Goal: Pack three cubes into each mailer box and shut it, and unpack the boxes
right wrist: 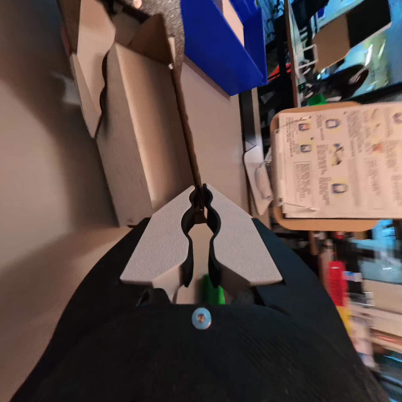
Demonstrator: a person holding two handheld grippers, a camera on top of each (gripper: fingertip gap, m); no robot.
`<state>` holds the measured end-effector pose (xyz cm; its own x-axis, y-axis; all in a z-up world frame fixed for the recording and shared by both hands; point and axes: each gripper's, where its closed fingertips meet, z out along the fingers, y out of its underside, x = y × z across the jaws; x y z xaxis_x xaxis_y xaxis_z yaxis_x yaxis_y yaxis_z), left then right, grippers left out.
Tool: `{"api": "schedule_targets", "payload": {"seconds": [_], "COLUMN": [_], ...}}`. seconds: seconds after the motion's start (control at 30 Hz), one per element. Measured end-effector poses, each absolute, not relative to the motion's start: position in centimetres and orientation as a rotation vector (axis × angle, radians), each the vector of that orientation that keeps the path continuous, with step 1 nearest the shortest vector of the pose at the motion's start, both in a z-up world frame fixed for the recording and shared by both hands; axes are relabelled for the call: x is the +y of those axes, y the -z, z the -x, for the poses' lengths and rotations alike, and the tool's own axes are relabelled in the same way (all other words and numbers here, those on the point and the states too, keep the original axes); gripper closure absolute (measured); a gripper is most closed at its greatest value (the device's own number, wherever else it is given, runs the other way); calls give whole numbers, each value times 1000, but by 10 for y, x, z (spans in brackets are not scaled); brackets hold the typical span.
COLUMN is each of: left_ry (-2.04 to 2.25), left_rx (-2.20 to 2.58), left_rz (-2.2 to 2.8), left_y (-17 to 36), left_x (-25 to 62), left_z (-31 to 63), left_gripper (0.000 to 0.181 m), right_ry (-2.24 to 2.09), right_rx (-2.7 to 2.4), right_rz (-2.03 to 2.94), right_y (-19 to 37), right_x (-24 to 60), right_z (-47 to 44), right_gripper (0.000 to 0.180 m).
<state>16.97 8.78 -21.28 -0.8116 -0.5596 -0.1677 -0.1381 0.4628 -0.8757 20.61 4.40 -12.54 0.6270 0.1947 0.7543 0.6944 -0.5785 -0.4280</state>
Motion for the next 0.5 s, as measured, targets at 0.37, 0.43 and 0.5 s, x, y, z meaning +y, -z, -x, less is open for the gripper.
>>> {"api": "schedule_targets", "payload": {"seconds": [0.37, 0.43, 0.5], "left_ry": [1205, 1298, 1406], "left_rx": [2182, 2110, 2022], "left_rz": [545, 646, 702], "left_y": [207, 195, 173], "left_x": [104, 111, 120], "left_z": [-176, -180, -178], "left_gripper": [103, 96, 95], "right_ry": [660, 678, 701], "right_rx": [-405, -364, -325], "right_rz": [2175, 2193, 2212], "right_y": [123, 123, 124], "right_x": [49, 50, 49], "right_z": [-204, -207, -213], "right_gripper": [176, 177, 178]}}
